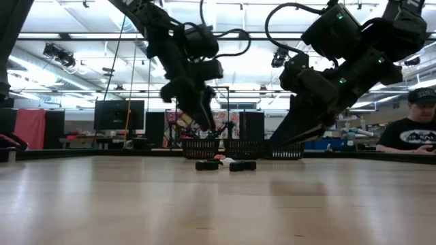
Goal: Sort game pieces by color
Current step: Put the orange game piece into the left black basket, then put the black game piece into the center black basket
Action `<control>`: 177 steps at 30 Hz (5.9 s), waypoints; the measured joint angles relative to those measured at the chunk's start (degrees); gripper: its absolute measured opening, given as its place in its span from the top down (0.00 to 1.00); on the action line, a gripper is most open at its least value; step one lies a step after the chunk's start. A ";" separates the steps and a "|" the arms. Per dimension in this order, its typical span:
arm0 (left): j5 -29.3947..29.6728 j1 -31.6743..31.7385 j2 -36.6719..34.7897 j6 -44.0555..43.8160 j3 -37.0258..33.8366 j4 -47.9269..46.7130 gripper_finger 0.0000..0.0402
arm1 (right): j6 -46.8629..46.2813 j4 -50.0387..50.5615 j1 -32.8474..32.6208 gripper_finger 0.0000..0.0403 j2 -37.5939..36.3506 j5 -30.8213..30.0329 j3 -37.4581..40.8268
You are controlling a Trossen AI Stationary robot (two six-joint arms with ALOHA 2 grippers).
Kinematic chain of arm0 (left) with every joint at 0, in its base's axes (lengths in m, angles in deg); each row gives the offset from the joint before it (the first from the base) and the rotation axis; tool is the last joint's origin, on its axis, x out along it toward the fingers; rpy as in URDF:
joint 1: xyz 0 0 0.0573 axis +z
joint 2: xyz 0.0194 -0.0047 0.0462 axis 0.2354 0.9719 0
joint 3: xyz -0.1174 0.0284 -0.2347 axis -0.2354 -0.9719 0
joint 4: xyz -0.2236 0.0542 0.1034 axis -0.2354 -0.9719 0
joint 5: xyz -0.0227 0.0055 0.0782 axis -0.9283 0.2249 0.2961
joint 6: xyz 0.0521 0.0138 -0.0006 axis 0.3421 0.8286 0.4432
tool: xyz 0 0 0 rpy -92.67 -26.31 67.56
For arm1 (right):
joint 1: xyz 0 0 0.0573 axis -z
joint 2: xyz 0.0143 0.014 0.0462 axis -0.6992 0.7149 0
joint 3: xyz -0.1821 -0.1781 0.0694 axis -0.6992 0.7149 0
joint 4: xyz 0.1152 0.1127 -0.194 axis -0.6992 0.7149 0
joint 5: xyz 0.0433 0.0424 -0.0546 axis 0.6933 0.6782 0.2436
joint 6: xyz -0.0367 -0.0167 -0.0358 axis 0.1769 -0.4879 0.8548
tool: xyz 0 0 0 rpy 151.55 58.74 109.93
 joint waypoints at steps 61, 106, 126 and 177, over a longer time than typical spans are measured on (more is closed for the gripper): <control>-4.79 -4.86 11.37 1.08 0.38 3.94 0.68 | -0.96 0.28 0.70 0.71 -0.08 0.56 0.00; 2.78 13.41 0.75 4.66 0.12 9.53 0.82 | -1.24 -0.27 0.66 0.71 -0.07 0.56 0.00; 0.27 21.13 15.30 2.38 19.11 -6.88 0.82 | -1.25 -1.39 0.85 0.71 -0.07 0.55 0.00; 0.54 -8.39 8.40 -12.58 7.79 -6.44 0.57 | -3.83 8.50 -0.22 0.71 -4.17 -4.64 -0.02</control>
